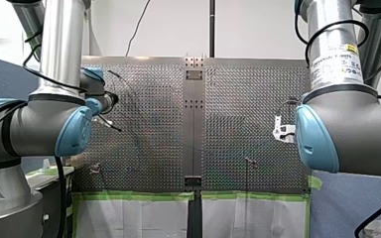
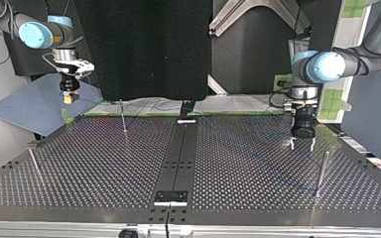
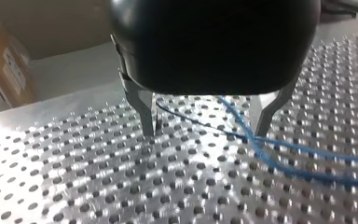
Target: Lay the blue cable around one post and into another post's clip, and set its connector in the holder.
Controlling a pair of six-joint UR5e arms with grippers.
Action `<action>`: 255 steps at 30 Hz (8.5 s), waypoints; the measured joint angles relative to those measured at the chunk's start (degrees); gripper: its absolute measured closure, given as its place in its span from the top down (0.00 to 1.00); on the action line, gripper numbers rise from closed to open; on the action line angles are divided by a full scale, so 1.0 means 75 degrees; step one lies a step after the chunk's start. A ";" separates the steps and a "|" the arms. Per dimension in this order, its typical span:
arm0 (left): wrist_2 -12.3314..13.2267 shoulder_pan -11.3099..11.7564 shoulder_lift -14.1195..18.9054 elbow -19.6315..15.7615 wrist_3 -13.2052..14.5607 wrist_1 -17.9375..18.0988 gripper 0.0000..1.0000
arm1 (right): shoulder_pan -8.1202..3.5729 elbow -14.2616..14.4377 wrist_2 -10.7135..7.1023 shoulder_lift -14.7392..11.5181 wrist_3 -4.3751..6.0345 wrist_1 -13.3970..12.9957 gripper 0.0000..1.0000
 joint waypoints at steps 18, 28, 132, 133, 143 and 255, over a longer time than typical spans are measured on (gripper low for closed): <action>-0.0339 0.0096 0.1120 -0.0523 -0.1112 0.0093 0.99 | -0.0004 0.0000 0.0000 0.0000 0.0020 -0.0017 0.00; -0.0859 0.0740 0.1784 0.0103 -0.0724 -0.0567 0.99 | 0.0025 0.0000 -0.0004 0.0001 0.0035 -0.0109 0.00; -0.4027 -0.1266 0.2557 0.3431 0.6063 -0.7357 0.99 | 0.0054 0.0000 -0.0223 -0.0012 0.0105 -0.0161 0.00; -0.4022 -0.1267 0.2557 0.3431 0.6117 -0.7414 0.99 | 0.0054 0.0000 -0.0223 -0.0012 0.0105 -0.0161 0.00; -0.3981 -0.1281 0.2555 0.3431 0.6693 -0.7989 0.99 | 0.0053 0.0000 -0.0223 -0.0012 0.0105 -0.0161 0.00; -0.3020 -0.1656 0.2650 0.3188 0.9769 -1.0007 0.99 | 0.0054 0.0000 -0.0116 -0.0027 -0.0015 0.0159 0.00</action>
